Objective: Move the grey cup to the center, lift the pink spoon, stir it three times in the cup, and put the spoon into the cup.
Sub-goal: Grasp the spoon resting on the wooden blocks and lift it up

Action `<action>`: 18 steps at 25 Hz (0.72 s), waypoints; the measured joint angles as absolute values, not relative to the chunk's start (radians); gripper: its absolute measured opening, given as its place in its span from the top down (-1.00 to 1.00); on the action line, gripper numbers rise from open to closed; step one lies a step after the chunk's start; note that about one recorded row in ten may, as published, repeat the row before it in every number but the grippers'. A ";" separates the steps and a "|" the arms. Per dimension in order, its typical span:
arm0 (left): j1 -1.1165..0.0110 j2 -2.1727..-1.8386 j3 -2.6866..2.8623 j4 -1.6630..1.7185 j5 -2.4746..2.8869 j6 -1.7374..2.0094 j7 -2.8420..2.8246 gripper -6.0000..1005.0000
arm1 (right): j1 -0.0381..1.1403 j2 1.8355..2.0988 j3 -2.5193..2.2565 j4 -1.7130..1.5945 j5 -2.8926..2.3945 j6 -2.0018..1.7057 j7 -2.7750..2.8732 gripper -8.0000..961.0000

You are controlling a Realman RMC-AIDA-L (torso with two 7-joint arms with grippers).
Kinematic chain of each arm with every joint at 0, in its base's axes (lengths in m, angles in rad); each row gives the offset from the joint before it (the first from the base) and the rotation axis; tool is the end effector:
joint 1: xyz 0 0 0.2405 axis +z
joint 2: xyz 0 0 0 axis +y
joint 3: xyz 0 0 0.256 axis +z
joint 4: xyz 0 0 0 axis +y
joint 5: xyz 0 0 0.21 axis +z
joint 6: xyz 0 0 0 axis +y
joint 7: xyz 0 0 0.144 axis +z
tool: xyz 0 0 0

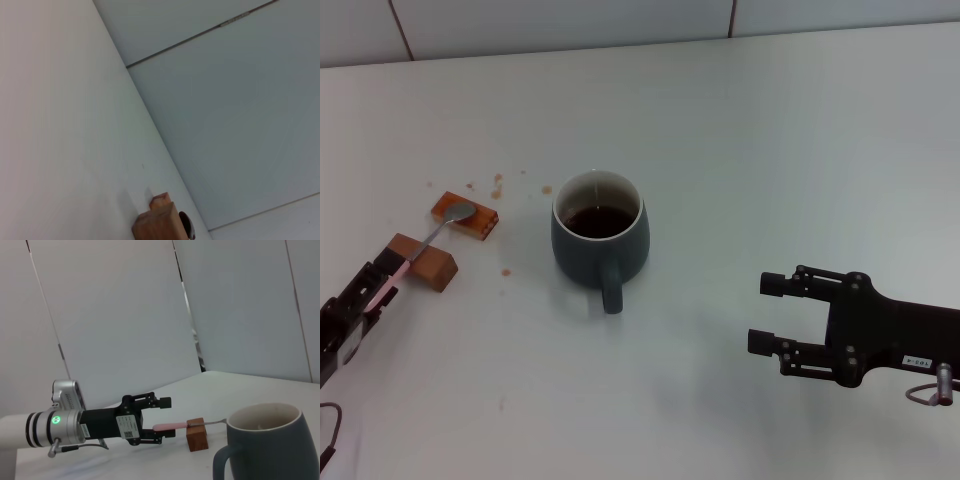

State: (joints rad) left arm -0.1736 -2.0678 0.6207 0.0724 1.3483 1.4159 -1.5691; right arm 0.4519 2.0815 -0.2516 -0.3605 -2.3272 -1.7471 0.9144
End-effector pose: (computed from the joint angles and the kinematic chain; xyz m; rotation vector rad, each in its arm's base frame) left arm -0.3764 0.2090 -0.0274 -1.4658 -1.7454 -1.3431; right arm 0.3004 0.2497 -0.0302 -2.7220 0.5071 0.9212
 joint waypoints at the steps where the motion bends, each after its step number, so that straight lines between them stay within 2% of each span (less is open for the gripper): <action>1: -0.175 -2.068 0.622 0.072 1.348 1.415 -1.569 -0.56 | 0.452 2.082 -0.252 -0.361 -2.327 -1.747 0.914 -0.55; 11: -0.184 -2.068 0.628 0.054 1.348 1.393 -1.569 -0.56 | 0.452 2.082 -0.275 -0.376 -2.327 -1.744 0.936 -0.55; 18: -0.187 -2.068 0.627 0.050 1.348 1.391 -1.581 -0.37 | 0.452 2.083 -0.278 -0.377 -2.326 -1.743 0.939 -0.55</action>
State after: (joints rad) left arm -0.1866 -2.0678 0.6273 0.0500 1.3483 1.3912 -1.5814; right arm 0.4524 2.0831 -0.2778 -0.3774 -2.3261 -1.7430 0.9388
